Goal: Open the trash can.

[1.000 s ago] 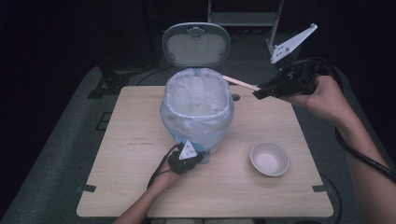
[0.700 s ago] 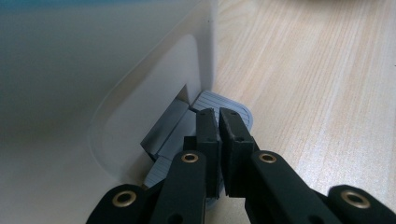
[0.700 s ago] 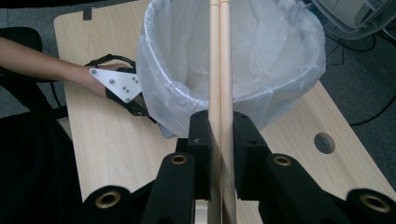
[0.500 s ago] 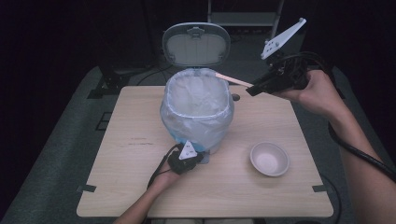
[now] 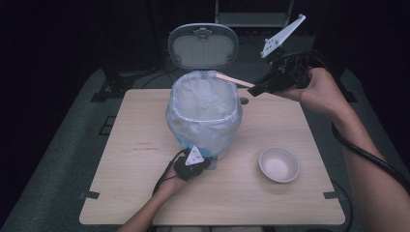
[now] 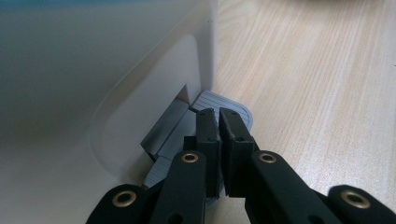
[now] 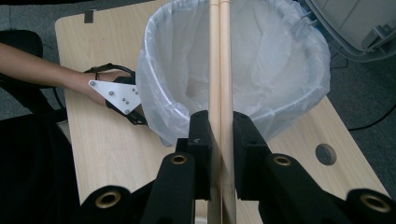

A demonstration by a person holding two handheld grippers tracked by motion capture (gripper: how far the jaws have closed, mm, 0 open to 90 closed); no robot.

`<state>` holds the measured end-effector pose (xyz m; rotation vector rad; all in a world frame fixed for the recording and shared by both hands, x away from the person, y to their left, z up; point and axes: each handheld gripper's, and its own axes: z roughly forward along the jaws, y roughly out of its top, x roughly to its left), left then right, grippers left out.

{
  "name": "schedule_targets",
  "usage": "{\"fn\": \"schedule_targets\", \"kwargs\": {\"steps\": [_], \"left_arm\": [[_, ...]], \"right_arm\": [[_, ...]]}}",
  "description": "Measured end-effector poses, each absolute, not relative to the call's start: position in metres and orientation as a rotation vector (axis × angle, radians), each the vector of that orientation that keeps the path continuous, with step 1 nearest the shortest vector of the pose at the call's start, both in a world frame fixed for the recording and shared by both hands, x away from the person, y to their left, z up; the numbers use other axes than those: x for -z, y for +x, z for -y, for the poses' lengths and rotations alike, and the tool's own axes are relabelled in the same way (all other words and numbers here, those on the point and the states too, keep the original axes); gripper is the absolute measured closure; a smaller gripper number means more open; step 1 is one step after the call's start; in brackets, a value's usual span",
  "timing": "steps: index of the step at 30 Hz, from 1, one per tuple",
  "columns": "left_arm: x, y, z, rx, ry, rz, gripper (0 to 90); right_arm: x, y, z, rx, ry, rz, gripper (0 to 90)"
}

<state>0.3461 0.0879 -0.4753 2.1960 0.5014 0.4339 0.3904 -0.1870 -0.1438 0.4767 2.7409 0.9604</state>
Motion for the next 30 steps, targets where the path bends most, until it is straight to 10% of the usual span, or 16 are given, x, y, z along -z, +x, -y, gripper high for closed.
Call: {"fn": "schedule_targets", "kwargs": {"steps": [30], "left_arm": [[0.475,0.346,-0.088,-0.433,2.195,-0.5,87.8]], "right_arm": [[0.141,0.402,0.165,-0.933,0.456,-2.764,78.8]]}}
